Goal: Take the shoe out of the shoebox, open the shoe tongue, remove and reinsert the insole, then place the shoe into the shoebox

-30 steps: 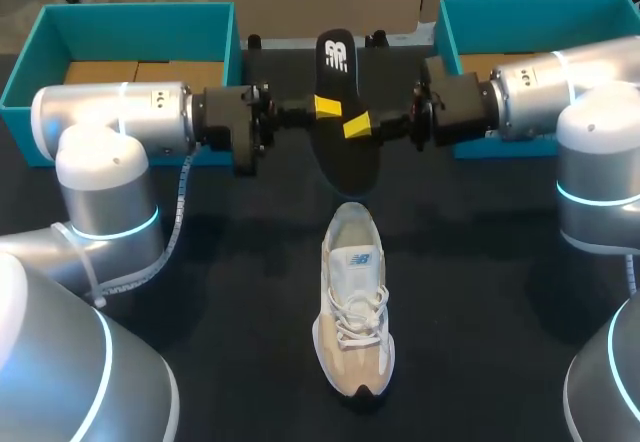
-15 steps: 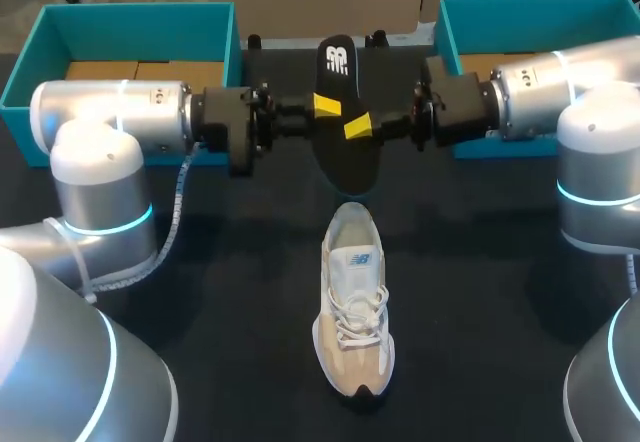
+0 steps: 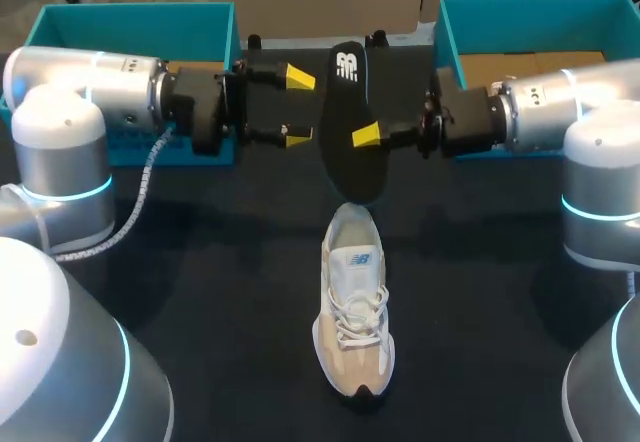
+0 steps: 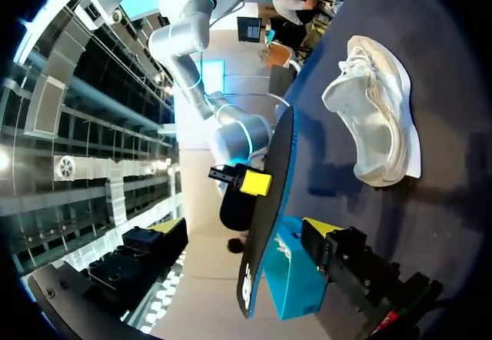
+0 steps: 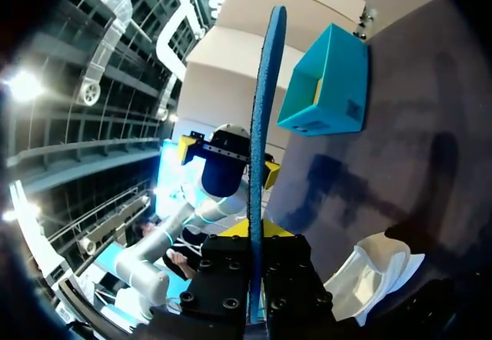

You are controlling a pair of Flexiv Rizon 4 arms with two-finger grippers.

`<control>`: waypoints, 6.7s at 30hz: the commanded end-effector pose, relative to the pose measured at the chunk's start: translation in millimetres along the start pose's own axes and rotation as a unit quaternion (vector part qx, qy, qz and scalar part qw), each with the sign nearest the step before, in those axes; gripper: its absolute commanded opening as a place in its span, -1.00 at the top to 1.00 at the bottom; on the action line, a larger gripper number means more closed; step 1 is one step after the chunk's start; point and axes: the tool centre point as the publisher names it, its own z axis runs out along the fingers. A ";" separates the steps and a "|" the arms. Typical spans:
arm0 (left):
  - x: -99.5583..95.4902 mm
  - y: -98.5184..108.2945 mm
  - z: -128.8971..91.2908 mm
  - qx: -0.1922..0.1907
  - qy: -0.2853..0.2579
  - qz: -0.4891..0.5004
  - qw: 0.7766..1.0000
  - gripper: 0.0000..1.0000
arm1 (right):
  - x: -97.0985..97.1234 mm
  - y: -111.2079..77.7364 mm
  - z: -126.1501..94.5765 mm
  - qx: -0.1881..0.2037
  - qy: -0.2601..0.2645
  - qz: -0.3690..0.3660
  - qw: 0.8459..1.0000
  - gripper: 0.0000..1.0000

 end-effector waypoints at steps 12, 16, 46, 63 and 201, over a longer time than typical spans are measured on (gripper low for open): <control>-8.7 -7.7 -19.7 -0.153 0.169 -0.275 0.934 -1.00 | -18.4 -5.1 -18.0 -0.053 0.004 -0.017 0.998 1.00; -8.9 -13.5 -21.1 -0.198 0.223 -0.254 0.920 -1.00 | -21.7 -4.8 -19.9 -0.055 -0.001 -0.025 0.998 1.00; 31.4 -42.2 -30.6 -0.393 0.363 -0.462 0.707 -1.00 | -43.3 -19.7 -23.8 -0.078 0.002 -0.070 0.995 1.00; 75.5 -54.9 -22.8 -0.379 0.387 -0.514 0.666 -1.00 | -56.4 -28.5 -11.2 -0.117 0.007 -0.122 0.985 1.00; 209.9 -91.3 16.1 -0.382 0.338 -0.589 0.626 -1.00 | -105.8 -48.4 3.3 -0.164 -0.019 -0.174 0.971 1.00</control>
